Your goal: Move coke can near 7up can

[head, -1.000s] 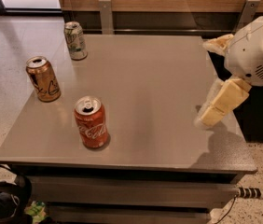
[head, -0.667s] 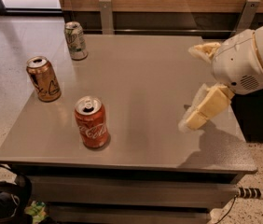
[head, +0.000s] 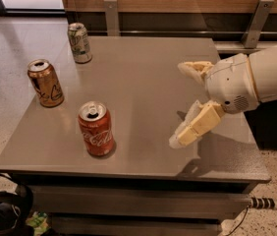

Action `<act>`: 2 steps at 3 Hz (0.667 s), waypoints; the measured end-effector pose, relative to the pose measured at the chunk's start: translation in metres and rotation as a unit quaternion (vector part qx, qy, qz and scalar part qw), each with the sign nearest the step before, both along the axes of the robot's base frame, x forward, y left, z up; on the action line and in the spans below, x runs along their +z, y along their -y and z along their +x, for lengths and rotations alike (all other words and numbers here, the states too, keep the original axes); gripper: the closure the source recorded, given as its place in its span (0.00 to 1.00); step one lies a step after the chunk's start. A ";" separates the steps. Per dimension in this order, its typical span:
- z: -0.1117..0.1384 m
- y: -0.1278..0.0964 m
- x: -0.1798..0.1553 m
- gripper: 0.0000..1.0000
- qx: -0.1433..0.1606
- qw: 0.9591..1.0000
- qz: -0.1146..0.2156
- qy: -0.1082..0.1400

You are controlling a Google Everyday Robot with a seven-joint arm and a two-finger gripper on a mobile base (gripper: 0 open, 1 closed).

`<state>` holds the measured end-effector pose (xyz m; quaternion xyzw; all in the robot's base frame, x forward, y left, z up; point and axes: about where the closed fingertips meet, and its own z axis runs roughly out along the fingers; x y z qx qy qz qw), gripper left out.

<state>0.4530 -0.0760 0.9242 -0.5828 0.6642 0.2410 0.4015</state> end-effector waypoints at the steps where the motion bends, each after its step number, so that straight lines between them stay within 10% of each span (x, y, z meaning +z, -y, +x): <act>1: -0.001 -0.002 0.002 0.00 0.001 1.000 0.006 0.000; 2: 0.001 -0.009 -0.002 0.00 0.007 1.000 0.014 -0.002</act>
Offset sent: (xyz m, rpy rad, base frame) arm 0.0054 0.0147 -0.0114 0.0576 0.0120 0.0204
